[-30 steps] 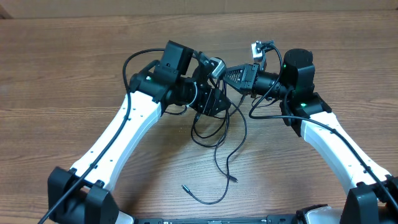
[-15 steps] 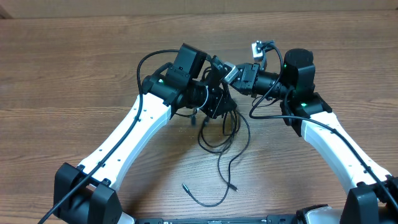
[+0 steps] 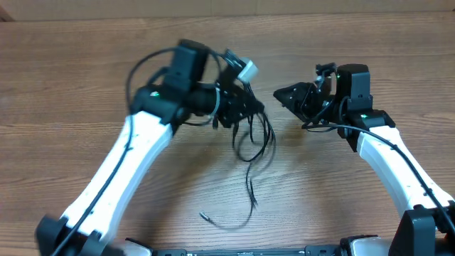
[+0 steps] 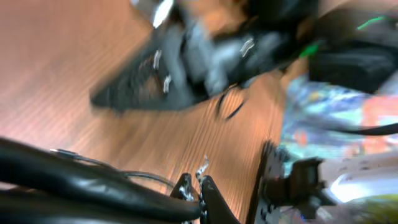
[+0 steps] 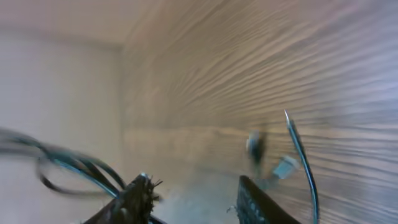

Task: Untangle cables
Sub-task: 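Raise both grippers holding the cables and pull them apart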

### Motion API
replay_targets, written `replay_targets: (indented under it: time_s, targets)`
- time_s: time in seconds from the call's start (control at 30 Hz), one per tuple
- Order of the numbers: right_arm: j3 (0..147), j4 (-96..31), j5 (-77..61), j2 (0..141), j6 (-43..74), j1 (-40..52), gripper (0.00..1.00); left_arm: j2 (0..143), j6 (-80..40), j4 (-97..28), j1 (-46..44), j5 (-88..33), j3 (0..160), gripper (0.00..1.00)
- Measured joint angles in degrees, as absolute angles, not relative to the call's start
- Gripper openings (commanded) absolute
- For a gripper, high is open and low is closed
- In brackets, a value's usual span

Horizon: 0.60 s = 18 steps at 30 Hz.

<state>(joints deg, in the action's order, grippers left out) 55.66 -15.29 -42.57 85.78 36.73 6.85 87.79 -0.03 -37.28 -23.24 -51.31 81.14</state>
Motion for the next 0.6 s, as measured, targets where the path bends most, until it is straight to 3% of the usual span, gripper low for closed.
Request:
replay_targets:
  time_s: [0.27, 0.6]
  targets:
    - [55.66, -9.02, -59.88, 85.78, 27.77, 7.20, 0.52, 84.77, -1.34, -36.40, -22.79, -55.79, 81.52, 0.04]
    - [55.66, -9.32, -59.27, 85.78, 23.59, 12.88, 0.59, 84.77, -2.00, -32.67, -22.90, -61.45, 81.52, 0.04]
